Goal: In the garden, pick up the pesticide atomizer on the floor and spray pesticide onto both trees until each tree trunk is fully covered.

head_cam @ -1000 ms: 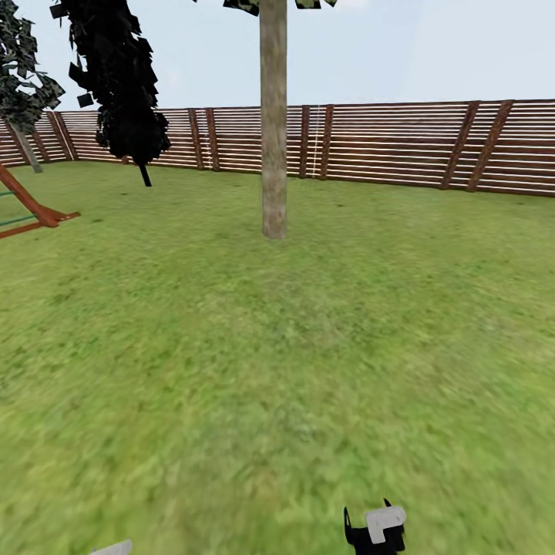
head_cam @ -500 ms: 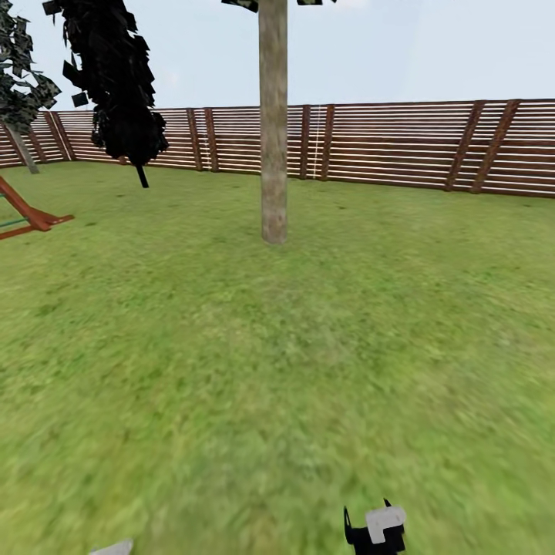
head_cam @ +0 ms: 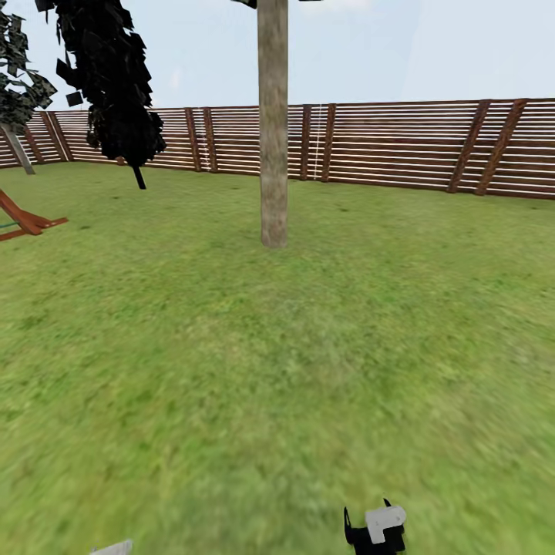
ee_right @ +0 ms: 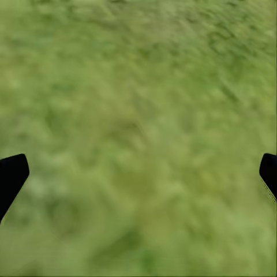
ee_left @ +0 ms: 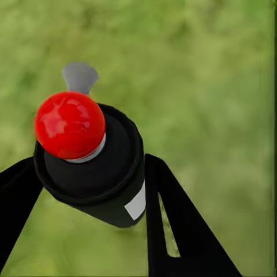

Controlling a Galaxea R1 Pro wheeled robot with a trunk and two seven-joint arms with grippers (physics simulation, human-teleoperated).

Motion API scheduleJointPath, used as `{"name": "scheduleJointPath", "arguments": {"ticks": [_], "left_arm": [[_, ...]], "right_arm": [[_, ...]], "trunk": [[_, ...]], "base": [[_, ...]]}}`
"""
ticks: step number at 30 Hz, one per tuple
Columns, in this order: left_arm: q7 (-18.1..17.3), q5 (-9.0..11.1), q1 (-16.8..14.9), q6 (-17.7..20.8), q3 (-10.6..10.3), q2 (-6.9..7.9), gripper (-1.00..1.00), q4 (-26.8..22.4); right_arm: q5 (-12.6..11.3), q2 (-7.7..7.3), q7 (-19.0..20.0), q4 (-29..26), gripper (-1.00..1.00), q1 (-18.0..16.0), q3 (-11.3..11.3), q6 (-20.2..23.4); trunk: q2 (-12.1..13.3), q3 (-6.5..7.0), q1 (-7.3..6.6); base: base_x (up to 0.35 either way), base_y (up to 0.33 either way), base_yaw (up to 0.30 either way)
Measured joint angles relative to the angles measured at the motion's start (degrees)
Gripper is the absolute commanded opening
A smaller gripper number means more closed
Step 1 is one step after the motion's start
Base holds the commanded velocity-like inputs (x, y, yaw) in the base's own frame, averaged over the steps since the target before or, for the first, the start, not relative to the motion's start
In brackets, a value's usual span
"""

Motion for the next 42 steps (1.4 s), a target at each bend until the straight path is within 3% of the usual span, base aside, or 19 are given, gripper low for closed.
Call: {"name": "scheduleJointPath", "arguments": {"ticks": [42], "left_arm": [[0.0,-0.1,0.0,0.0,0.0,-0.09,-1.0,0.0]], "right_arm": [[0.0,0.0,0.0,0.0,1.0,0.0,0.0,0.0]], "trunk": [[0.0,0.0,0.0]], "base": [[0.344,-0.019,0.0]]}}
